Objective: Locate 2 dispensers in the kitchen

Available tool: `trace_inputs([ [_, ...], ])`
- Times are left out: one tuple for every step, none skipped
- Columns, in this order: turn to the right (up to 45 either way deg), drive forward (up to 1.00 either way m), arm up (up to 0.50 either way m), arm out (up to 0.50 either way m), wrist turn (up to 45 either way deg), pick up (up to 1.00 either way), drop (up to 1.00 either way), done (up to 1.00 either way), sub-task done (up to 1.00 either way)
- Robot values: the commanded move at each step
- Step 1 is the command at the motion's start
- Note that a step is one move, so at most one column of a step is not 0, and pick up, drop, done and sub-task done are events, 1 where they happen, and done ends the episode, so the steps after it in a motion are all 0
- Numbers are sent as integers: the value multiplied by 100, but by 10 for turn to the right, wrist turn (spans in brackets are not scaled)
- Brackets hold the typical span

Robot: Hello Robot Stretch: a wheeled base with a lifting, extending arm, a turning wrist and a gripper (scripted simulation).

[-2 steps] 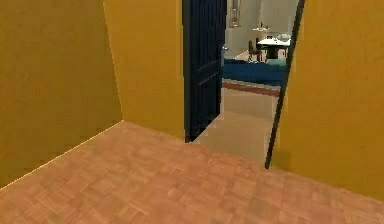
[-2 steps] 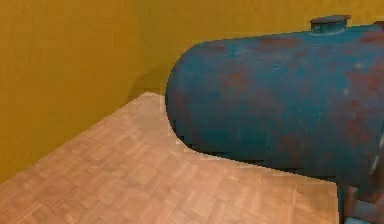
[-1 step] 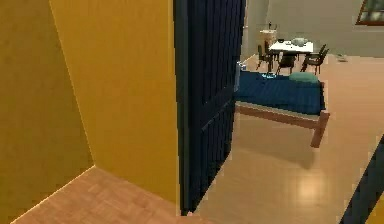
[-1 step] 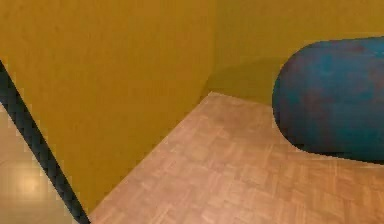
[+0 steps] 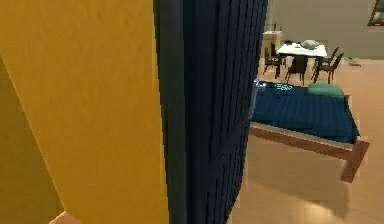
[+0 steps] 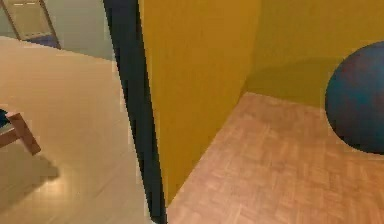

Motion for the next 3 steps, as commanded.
trace_inputs([
  [300, 0, 0, 0, 0, 0, 0, 0, 0],
  [0, 75, 0, 0, 0, 0, 0, 0, 0],
  [420, 0, 0, 0, 0, 0, 0, 0, 0],
])
